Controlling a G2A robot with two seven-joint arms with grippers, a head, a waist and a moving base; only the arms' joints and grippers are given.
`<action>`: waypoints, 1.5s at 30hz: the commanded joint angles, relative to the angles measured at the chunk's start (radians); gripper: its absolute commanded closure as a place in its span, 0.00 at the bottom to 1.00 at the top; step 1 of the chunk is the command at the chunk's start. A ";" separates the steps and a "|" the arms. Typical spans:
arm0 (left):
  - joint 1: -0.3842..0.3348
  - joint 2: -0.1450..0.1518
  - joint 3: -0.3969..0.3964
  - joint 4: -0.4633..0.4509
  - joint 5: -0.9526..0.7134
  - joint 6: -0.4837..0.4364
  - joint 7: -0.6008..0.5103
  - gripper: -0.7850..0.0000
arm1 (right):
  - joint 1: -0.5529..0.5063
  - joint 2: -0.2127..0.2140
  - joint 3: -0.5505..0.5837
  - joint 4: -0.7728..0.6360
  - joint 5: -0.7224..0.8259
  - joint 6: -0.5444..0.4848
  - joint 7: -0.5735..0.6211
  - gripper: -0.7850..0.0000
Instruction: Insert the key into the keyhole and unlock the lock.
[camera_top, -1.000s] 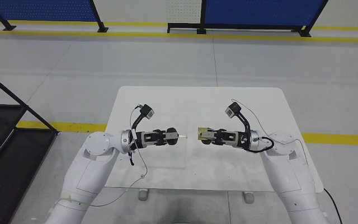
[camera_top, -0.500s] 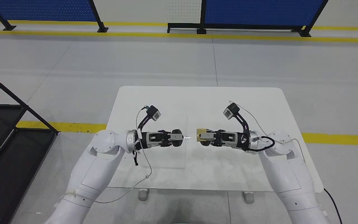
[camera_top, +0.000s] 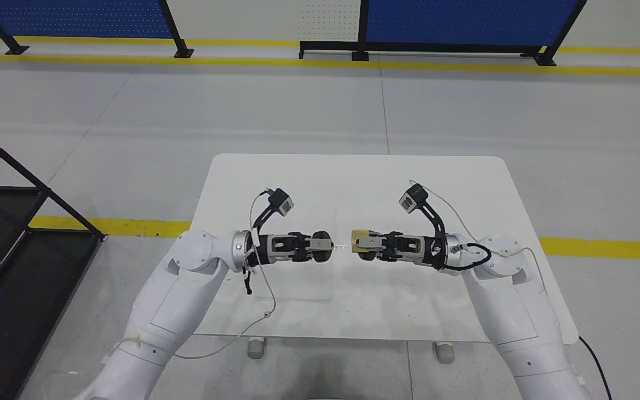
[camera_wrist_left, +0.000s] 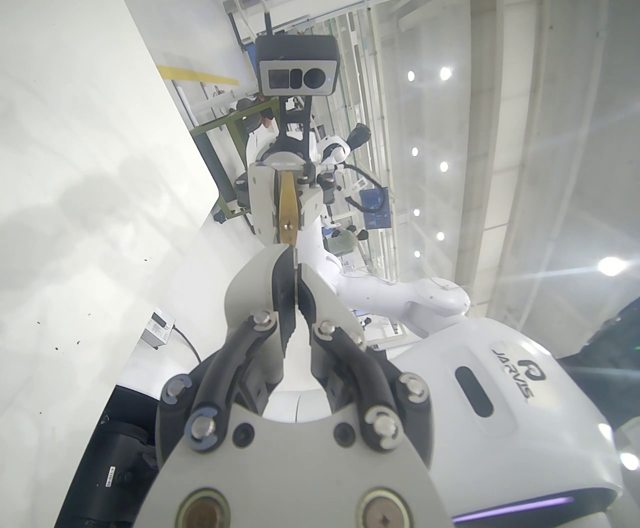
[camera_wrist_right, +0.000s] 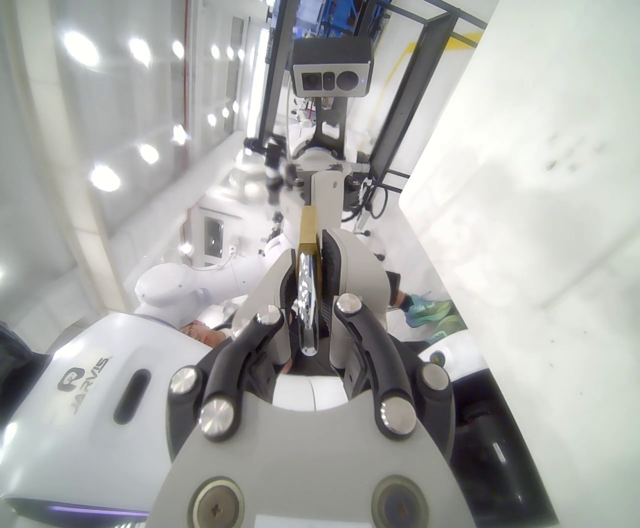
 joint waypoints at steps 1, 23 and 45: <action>-0.005 0.000 0.005 0.004 0.000 -0.001 0.003 1.00 | 0.000 0.000 0.000 0.000 0.000 0.000 0.000 1.00; -0.035 -0.002 0.048 0.023 0.001 0.001 0.046 1.00 | 0.000 0.000 0.000 0.000 0.000 0.000 0.000 1.00; -0.040 0.003 0.055 0.021 -0.002 0.001 0.059 1.00 | 0.000 0.000 0.000 0.000 0.000 0.000 0.000 1.00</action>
